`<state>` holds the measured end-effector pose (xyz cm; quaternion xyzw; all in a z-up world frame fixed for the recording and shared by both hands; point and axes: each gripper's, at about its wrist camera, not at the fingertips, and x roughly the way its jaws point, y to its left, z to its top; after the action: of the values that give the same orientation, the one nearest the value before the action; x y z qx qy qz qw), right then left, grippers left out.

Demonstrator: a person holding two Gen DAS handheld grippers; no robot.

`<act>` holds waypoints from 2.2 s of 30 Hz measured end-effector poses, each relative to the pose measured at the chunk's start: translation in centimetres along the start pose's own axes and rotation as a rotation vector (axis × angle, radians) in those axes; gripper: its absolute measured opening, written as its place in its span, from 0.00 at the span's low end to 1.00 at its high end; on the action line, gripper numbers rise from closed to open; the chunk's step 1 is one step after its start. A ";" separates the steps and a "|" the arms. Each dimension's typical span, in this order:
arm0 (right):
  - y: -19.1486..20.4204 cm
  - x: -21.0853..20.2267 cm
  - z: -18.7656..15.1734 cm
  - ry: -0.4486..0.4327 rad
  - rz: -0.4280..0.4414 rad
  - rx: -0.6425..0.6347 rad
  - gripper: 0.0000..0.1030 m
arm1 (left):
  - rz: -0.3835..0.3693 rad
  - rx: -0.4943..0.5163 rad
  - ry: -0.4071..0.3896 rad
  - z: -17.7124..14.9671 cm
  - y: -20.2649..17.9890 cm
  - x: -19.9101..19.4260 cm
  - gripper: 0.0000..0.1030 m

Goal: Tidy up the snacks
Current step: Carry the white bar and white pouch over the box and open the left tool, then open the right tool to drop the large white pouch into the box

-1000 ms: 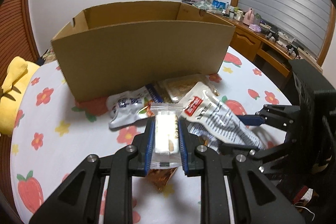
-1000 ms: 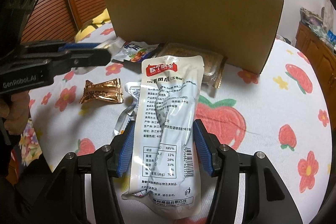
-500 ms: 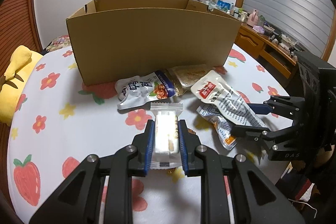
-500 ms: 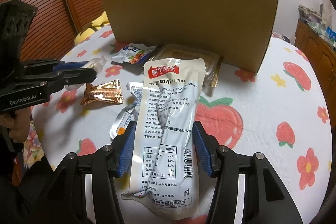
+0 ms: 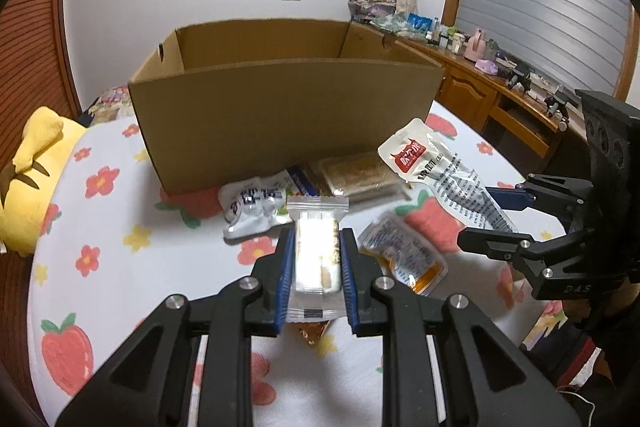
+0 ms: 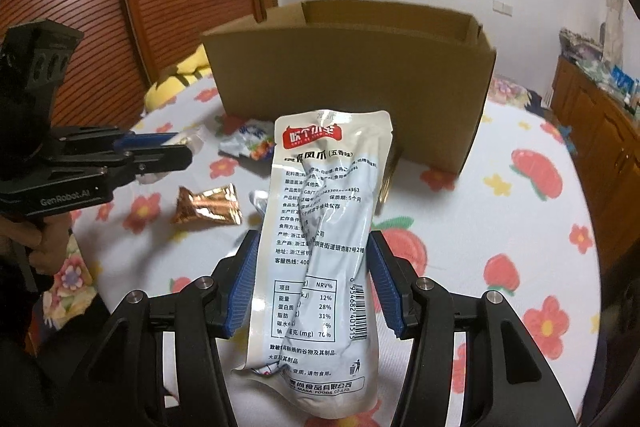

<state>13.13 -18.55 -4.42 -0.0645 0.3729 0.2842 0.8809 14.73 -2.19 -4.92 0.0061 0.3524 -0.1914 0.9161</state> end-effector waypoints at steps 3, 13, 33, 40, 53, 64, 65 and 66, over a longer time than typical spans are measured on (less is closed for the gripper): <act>0.3 -0.9 0.9 -0.023 -0.004 -0.018 0.53 | 0.004 0.007 -0.021 0.7 -0.1 -0.6 0.20; 0.2 -2.5 4.5 -0.081 -0.018 -0.056 0.53 | 0.024 0.019 -0.091 4.1 0.6 -2.3 0.20; -3.9 0.3 13.8 -0.131 -0.018 -0.090 0.53 | 0.084 0.041 -0.127 12.5 3.6 0.7 0.20; -5.6 2.0 15.7 -0.127 -0.037 -0.100 0.53 | 0.104 0.033 -0.099 14.5 4.7 3.4 0.20; -7.1 6.0 17.2 -0.051 -0.091 -0.116 0.54 | 0.130 0.014 -0.042 15.0 5.5 7.5 0.23; -7.4 7.3 17.2 -0.021 -0.096 -0.102 0.56 | 0.118 0.010 -0.052 14.6 5.9 7.1 0.24; -7.5 7.5 17.2 -0.015 -0.095 -0.101 0.57 | 0.118 0.009 -0.055 14.6 5.9 7.0 0.24; -7.5 7.6 17.2 -0.009 -0.099 -0.099 0.58 | 0.116 0.008 -0.057 14.7 5.8 6.9 0.24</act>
<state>32.23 -15.75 1.82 -0.1252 0.3505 0.2588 0.8913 30.91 -1.35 0.89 0.0246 0.3244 -0.1397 0.9352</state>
